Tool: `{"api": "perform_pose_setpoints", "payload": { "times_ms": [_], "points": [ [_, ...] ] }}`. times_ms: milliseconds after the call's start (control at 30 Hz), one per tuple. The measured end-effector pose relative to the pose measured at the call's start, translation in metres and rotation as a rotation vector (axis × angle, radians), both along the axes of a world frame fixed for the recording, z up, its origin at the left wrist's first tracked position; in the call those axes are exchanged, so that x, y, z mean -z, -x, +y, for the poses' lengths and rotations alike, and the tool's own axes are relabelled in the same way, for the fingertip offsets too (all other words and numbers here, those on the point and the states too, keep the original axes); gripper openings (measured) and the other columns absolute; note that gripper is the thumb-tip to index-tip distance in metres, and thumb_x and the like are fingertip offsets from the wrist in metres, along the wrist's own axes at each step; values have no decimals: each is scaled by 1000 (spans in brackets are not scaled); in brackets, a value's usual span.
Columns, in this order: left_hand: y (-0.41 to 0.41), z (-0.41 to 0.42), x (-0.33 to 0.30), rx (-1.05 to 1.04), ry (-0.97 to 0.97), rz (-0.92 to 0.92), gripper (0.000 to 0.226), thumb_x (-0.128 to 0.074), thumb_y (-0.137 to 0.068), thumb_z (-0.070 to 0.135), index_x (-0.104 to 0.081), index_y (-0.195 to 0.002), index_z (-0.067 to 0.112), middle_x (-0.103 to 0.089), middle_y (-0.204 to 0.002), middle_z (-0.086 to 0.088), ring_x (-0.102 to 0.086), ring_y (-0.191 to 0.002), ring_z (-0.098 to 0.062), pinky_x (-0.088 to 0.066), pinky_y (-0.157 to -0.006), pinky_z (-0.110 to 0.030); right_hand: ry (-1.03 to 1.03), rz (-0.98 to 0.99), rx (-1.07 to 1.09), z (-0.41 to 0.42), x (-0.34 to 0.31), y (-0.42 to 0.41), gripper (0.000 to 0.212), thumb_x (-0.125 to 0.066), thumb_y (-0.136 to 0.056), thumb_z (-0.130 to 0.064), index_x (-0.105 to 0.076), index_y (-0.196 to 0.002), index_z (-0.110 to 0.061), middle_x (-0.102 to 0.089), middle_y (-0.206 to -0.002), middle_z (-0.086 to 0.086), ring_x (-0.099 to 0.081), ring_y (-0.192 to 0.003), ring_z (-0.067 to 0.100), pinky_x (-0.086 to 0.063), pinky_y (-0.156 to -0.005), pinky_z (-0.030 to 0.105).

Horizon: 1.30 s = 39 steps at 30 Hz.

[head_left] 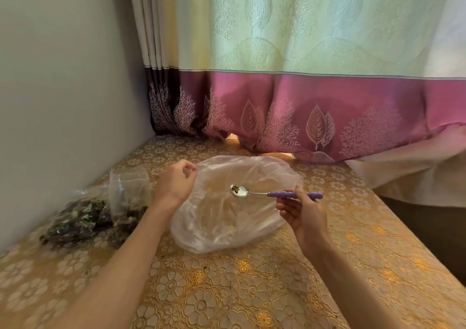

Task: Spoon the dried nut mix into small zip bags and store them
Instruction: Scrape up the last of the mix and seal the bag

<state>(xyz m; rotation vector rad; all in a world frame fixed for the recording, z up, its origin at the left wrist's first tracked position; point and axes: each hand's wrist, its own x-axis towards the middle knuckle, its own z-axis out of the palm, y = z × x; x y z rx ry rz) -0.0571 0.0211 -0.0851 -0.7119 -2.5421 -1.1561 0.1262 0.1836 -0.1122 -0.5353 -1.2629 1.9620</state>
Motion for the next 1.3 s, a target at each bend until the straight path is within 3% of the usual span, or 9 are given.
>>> {"api": "perform_pose_setpoints", "payload": {
  "times_ms": [167, 300, 467, 600, 733, 867, 1000, 1133, 1300],
  "points": [
    [-12, -6, -5, 173, 108, 32, 37, -56, -92, 27, -52, -127, 16, -56, -123, -2, -53, -108, -17, -43, -86, -27, -64, 12, 8, -2, -15, 4, 37, -45, -99, -21, -63, -92, 10, -73, -81, 17, -61, -54, 12, -49, -48, 18],
    [-23, -28, -21, 253, -71, 314, 27, -58, -90, 12, -59, -117, 12, -58, -113, -1, -54, -96, -8, -46, -82, -17, -102, 36, -12, -12, -31, 16, 35, -46, -99, -23, -64, -79, 0, -73, -80, 16, -60, -56, 14, -49, -49, 19],
    [-21, -78, -32, 131, -174, 524, 25, -61, -88, 14, -59, -113, 16, -53, -104, 10, -50, -97, -6, -44, -88, -26, -123, 64, -118, -35, -50, 43, 34, -46, -99, -26, -63, -79, -4, -74, -80, 13, -63, -57, 12, -50, -51, 18],
    [-12, -120, -13, 96, -319, 173, 71, -61, -73, 60, -41, -131, 24, -45, -118, 11, -45, -107, -6, -39, -90, -23, -144, 83, -227, -59, -64, 68, 33, -45, -99, -27, -63, -82, -5, -74, -85, 12, -63, -59, 11, -50, -52, 18],
    [-5, -145, 19, 110, -232, -158, 121, -53, -43, 91, -21, -143, 31, -41, -132, 8, -46, -112, -15, -41, -98, -40, -215, 64, -302, -80, -74, 88, 33, -46, -99, -27, -65, -86, -3, -74, -88, 11, -64, -66, 12, -52, -58, 19],
    [3, -154, 41, 141, -189, -282, 113, -66, -50, 75, -17, -145, 37, -45, -133, 12, -48, -107, -14, -38, -97, -43, -332, 65, -391, -99, -76, 96, 32, -49, -98, -22, -70, -77, -11, -73, -93, 17, -64, -73, 17, -53, -61, 19],
    [9, -156, 43, 224, -231, -332, 100, -70, -49, 69, -27, -135, 41, -50, -114, 21, -55, -98, 4, -40, -82, -20, -467, 20, -536, -108, -72, 97, 17, -50, -97, -16, -66, -96, -9, -73, -96, 12, -64, -75, 17, -54, -63, 22],
    [8, -155, 48, 248, -220, -357, 90, -70, -62, 54, -29, -139, 31, -38, -100, 41, -46, -84, 25, -35, -69, -6, -552, -17, -614, -105, -69, 94, 18, -51, -96, -13, -61, -110, -7, -73, -100, 6, -64, -78, 18, -53, -59, 22],
    [11, -155, 50, 247, -183, -394, 61, -71, -62, 51, -34, -110, 49, -47, -103, 32, -50, -95, 14, -37, -67, -6, -568, -8, -670, -93, -67, 86, 21, -53, -95, -16, -62, -114, -10, -72, -107, 4, -66, -84, 19, -51, -61, 23]
  ]
}}
